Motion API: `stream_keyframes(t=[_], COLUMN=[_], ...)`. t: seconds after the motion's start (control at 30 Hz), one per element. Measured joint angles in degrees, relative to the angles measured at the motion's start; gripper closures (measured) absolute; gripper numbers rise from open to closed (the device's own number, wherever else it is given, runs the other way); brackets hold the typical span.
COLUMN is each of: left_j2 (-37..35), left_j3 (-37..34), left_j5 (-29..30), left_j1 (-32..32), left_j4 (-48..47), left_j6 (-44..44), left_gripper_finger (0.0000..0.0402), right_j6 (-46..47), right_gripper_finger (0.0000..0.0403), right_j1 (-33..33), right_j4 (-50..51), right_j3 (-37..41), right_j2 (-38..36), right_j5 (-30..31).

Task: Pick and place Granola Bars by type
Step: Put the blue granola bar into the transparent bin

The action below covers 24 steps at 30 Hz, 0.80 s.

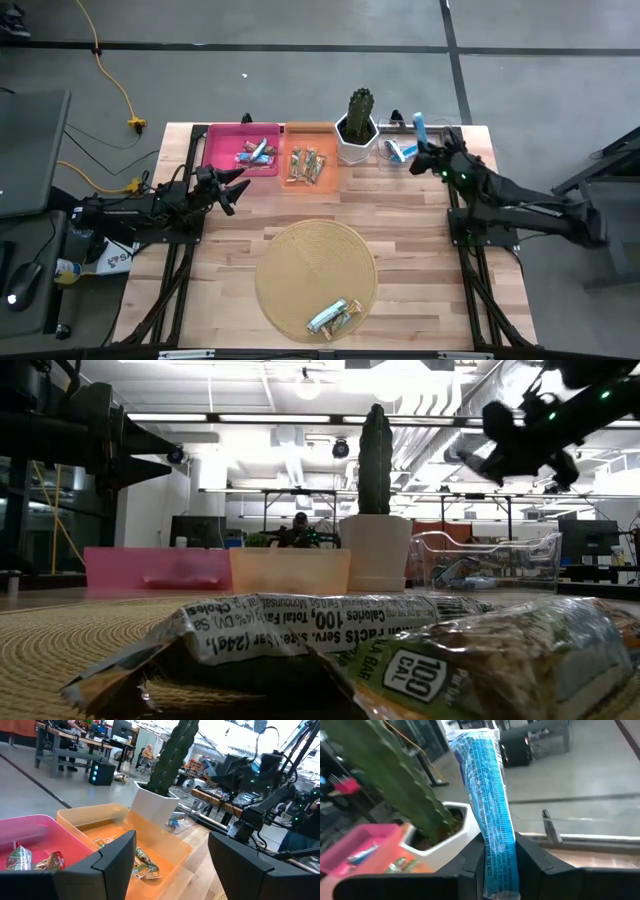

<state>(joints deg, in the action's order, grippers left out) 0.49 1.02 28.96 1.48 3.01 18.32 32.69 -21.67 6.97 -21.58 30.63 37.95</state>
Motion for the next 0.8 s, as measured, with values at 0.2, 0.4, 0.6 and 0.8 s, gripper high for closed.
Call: stream_keyframes(t=[0.2,0.4,0.6,0.8], left_j2=[0.0,0.0,0.0,0.0], left_j3=[0.0,0.0,0.0,0.0], left_j5=[0.0,0.0,0.0,0.0], left_j1=[0.0,0.0,0.0,0.0], left_j4=[0.0,0.0,0.0,0.0], left_j6=[0.0,0.0,0.0,0.0], left_gripper_finger=[0.0156,0.0156,0.0156,0.0156], right_j6=[-0.1,-1.6,-3.4,-1.3], right_gripper_finger=[0.0332,0.0332,0.0332,0.0332], right_j1=[-10.4,-19.8,-27.3,-30.4], right_j4=[-2.0,-5.8,-8.3,-8.3], right_j3=[0.0,0.0,-0.1,-0.1], right_j2=[8.5,18.0,24.8,28.7], right_j5=[-10.7,-24.1,-33.0,-35.6])
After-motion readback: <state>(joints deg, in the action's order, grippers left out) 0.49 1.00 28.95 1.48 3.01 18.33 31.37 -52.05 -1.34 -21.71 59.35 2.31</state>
